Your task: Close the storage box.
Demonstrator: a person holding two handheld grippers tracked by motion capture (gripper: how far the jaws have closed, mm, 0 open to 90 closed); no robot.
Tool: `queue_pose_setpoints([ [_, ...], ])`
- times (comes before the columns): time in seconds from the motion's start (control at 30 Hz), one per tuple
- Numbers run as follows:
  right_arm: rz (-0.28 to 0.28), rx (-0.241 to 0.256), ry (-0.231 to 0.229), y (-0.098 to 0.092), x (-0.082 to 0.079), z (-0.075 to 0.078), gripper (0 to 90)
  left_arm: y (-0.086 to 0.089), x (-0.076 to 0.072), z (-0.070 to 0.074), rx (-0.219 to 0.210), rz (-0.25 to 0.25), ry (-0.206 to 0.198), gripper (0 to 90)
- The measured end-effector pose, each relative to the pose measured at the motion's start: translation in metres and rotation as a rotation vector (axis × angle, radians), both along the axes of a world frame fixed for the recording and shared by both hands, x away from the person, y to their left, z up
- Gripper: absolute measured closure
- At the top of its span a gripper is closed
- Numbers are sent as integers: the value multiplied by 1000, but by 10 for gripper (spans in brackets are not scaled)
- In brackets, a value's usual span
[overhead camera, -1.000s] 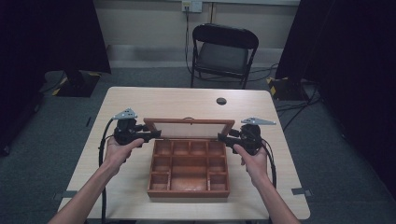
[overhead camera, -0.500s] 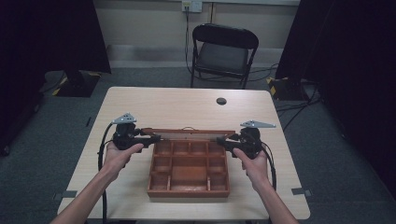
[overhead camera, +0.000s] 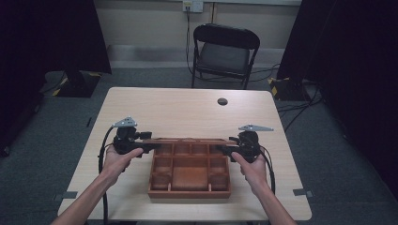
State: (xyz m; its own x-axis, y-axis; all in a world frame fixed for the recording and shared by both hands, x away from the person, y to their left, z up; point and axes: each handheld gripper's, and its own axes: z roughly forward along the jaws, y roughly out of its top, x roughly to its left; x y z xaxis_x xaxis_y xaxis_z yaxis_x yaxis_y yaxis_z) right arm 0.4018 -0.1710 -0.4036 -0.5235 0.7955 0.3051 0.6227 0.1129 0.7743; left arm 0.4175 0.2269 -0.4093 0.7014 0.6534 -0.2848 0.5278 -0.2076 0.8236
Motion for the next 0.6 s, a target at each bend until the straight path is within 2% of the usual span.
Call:
queue_pose_setpoints([
  [0.17, -13, 19, -6, 5, 5, 0, 269, -1, 5, 0, -16, 15, 11, 281],
  [0.2, -11, 14, -8, 6, 6, 0, 265, -2, 5, 0, -5, 21, 8, 271],
  [0.27, -7, 4, -6, 9, 6, 1, 258, -2, 3, 1, 16, 11, -4, 268],
  [0.4, 2, 9, 7, 8, 5, 0, 260, 2, -2, 2, 8, 5, 10, 265],
  [0.6, 30, 3, 25, 5, 3, -3, 259, 3, -8, -2, 20, 11, -14, 197],
])
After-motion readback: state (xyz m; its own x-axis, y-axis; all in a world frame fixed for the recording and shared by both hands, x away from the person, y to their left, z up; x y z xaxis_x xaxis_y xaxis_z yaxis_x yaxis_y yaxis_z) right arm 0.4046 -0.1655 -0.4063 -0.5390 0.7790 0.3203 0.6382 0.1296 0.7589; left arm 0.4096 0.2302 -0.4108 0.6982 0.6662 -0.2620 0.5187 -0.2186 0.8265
